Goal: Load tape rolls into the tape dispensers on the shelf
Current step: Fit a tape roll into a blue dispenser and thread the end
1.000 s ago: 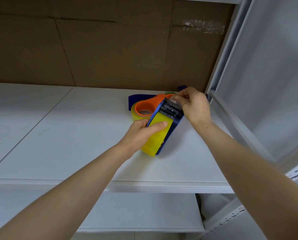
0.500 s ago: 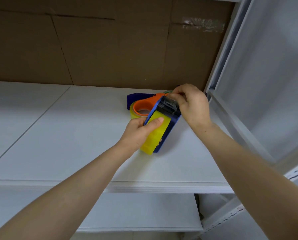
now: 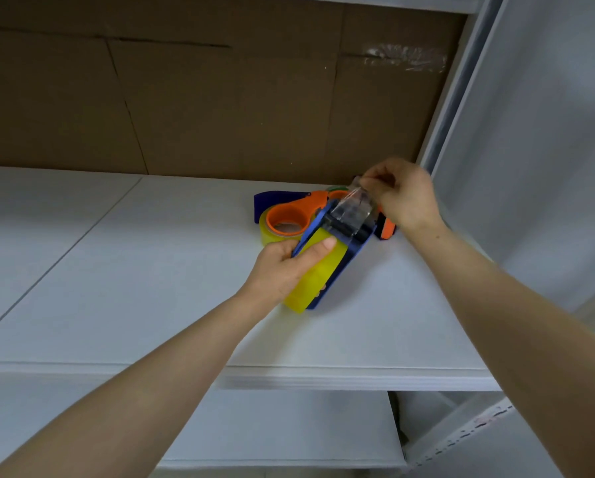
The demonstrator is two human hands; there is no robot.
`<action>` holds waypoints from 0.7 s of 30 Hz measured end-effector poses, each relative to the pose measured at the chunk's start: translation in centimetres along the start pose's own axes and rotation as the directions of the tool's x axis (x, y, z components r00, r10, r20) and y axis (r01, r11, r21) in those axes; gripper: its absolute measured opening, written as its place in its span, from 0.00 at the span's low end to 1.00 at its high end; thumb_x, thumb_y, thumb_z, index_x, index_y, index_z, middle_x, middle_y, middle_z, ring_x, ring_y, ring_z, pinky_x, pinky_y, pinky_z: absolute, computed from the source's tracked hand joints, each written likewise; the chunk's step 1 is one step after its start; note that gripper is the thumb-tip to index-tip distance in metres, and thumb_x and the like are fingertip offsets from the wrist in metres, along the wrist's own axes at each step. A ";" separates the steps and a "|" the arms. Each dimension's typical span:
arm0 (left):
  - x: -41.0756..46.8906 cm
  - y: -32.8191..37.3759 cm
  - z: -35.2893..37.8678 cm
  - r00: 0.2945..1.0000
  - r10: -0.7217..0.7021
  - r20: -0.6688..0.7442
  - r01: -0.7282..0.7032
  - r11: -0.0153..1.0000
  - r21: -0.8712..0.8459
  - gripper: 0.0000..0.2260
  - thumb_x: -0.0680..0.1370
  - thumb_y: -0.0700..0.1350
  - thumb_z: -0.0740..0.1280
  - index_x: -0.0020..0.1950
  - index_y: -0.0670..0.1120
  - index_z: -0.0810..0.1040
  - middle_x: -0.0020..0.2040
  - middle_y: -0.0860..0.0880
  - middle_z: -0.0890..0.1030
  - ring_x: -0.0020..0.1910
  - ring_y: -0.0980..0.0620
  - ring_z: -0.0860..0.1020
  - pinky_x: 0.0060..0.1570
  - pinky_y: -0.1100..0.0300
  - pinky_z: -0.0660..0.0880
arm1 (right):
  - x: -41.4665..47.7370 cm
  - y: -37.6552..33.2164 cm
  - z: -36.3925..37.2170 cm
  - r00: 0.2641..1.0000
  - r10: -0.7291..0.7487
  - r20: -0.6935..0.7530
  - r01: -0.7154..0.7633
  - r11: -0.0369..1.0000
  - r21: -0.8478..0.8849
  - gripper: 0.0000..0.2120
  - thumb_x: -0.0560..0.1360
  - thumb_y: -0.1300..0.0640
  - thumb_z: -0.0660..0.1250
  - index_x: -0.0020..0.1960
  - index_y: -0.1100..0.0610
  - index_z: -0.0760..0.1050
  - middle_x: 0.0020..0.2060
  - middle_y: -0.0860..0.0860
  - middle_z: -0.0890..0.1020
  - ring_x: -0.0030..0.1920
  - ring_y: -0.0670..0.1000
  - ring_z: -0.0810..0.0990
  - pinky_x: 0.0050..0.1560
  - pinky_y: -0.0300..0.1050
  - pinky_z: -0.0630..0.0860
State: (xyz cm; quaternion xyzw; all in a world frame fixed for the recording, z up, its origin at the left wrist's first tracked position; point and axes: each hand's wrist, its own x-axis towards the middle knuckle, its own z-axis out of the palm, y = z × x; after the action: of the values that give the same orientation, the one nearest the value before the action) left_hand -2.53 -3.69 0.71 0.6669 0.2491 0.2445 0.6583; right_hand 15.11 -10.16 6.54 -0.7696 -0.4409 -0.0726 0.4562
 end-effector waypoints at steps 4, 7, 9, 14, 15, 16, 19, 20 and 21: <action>-0.1 0.2 -0.2 0.999 -0.012 0.037 0.013 1.000 -0.010 0.17 0.72 0.49 0.72 0.49 0.35 0.79 0.44 0.43 0.80 0.43 0.46 0.77 0.46 0.54 0.75 | 0.0 1.0 0.5 0.991 0.131 0.025 -0.133 0.985 0.106 0.03 0.75 0.59 0.68 0.42 0.56 0.76 0.32 0.45 0.76 0.33 0.43 0.74 0.39 0.40 0.71; 0.2 -0.2 -0.6 0.997 -0.010 0.078 0.009 1.000 0.010 0.14 0.72 0.43 0.70 0.50 0.33 0.78 0.42 0.42 0.79 0.40 0.47 0.77 0.42 0.58 0.75 | -0.2 0.8 0.4 0.990 0.138 0.012 -0.138 0.977 0.164 0.07 0.75 0.60 0.67 0.39 0.52 0.74 0.33 0.46 0.77 0.34 0.45 0.75 0.41 0.44 0.73; 0.2 -0.1 -0.8 0.996 -0.014 0.093 0.016 0.999 -0.028 0.04 0.74 0.40 0.68 0.47 0.41 0.81 0.40 0.47 0.82 0.36 0.54 0.81 0.38 0.65 0.77 | -0.5 0.1 0.4 0.998 0.056 -0.023 -0.052 0.987 0.155 0.04 0.75 0.61 0.67 0.42 0.56 0.76 0.37 0.50 0.80 0.38 0.48 0.77 0.43 0.42 0.74; 0.2 -0.1 -1.0 0.998 -0.009 0.067 0.014 0.997 -0.077 0.04 0.76 0.42 0.67 0.45 0.46 0.81 0.43 0.45 0.83 0.34 0.57 0.81 0.35 0.66 0.79 | -1.6 -1.4 0.4 0.978 -0.187 -0.091 0.188 0.982 0.008 0.04 0.75 0.61 0.66 0.46 0.61 0.79 0.42 0.50 0.79 0.43 0.49 0.77 0.42 0.36 0.73; 0.2 -0.1 -1.0 0.998 -0.009 0.057 0.014 0.997 -0.077 0.04 0.76 0.43 0.66 0.45 0.46 0.81 0.43 0.44 0.82 0.34 0.56 0.81 0.35 0.66 0.79 | -1.8 -1.6 0.5 0.971 -0.221 -0.093 0.221 0.975 -0.009 0.04 0.74 0.61 0.66 0.46 0.61 0.79 0.42 0.51 0.80 0.43 0.48 0.77 0.44 0.38 0.73; 0.2 -0.1 -1.0 0.999 -0.009 0.050 0.013 0.997 -0.081 0.04 0.76 0.43 0.66 0.45 0.46 0.81 0.44 0.43 0.82 0.34 0.55 0.81 0.34 0.65 0.79 | -2.1 -1.7 0.6 0.962 -0.255 -0.095 0.254 0.967 -0.026 0.05 0.74 0.61 0.66 0.46 0.62 0.79 0.42 0.53 0.80 0.43 0.48 0.76 0.44 0.38 0.73; 0.3 -0.1 -1.0 0.999 0.000 0.037 0.003 0.997 -0.082 0.05 0.76 0.45 0.67 0.45 0.45 0.81 0.45 0.42 0.82 0.37 0.52 0.81 0.37 0.64 0.79 | -2.8 -2.1 0.8 0.915 -0.394 -0.090 0.386 0.918 -0.092 0.06 0.74 0.60 0.65 0.45 0.62 0.80 0.42 0.56 0.81 0.42 0.50 0.78 0.42 0.39 0.73; 0.3 -0.1 -1.0 0.999 0.000 0.033 0.002 0.997 -0.077 0.05 0.76 0.45 0.67 0.45 0.45 0.81 0.45 0.43 0.82 0.37 0.52 0.81 0.37 0.64 0.79 | -3.0 -2.2 0.9 0.897 -0.434 -0.079 0.424 0.898 -0.120 0.06 0.74 0.60 0.65 0.45 0.62 0.80 0.42 0.56 0.81 0.41 0.53 0.79 0.41 0.43 0.75; 0.3 -0.1 -1.0 1.000 -0.002 0.028 0.004 0.997 -0.071 0.05 0.76 0.45 0.67 0.45 0.45 0.81 0.44 0.43 0.82 0.37 0.53 0.81 0.37 0.64 0.78 | -3.1 -2.3 0.9 0.882 -0.466 -0.065 0.454 0.879 -0.145 0.07 0.75 0.60 0.65 0.44 0.62 0.80 0.41 0.57 0.81 0.41 0.54 0.80 0.40 0.49 0.77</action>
State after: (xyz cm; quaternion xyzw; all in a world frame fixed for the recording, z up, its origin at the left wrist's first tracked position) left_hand -2.98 -2.74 0.61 0.6462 0.2319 0.2430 0.6853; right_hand 11.25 -10.90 5.86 -0.6654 -0.5829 -0.2440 0.3975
